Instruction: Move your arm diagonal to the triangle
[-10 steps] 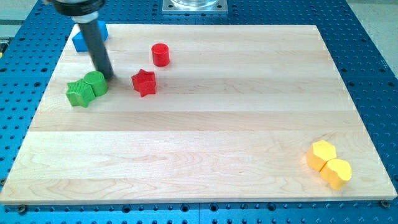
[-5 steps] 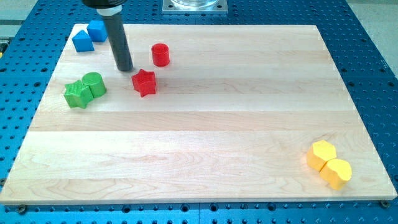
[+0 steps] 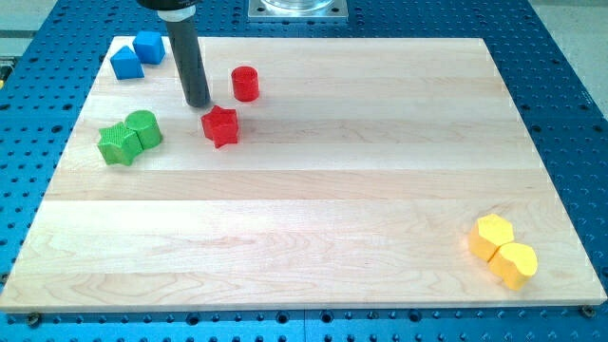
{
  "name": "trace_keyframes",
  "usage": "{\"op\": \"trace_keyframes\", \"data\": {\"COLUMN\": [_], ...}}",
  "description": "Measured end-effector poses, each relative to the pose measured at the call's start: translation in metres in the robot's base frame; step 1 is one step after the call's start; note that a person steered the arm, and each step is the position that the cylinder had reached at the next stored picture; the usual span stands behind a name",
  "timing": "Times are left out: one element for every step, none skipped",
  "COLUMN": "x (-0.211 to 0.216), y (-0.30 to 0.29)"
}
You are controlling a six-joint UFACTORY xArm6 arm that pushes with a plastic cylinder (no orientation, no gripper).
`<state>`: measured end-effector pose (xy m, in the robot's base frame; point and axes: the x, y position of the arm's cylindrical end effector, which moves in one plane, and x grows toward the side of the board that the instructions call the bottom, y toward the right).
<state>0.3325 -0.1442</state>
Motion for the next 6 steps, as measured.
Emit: {"op": "trace_keyframes", "data": {"x": [0.0, 0.015, 0.033, 0.07, 0.085, 0.048], "y": [-0.005, -0.006, 0.025, 0.089, 0.099, 0.088]}}
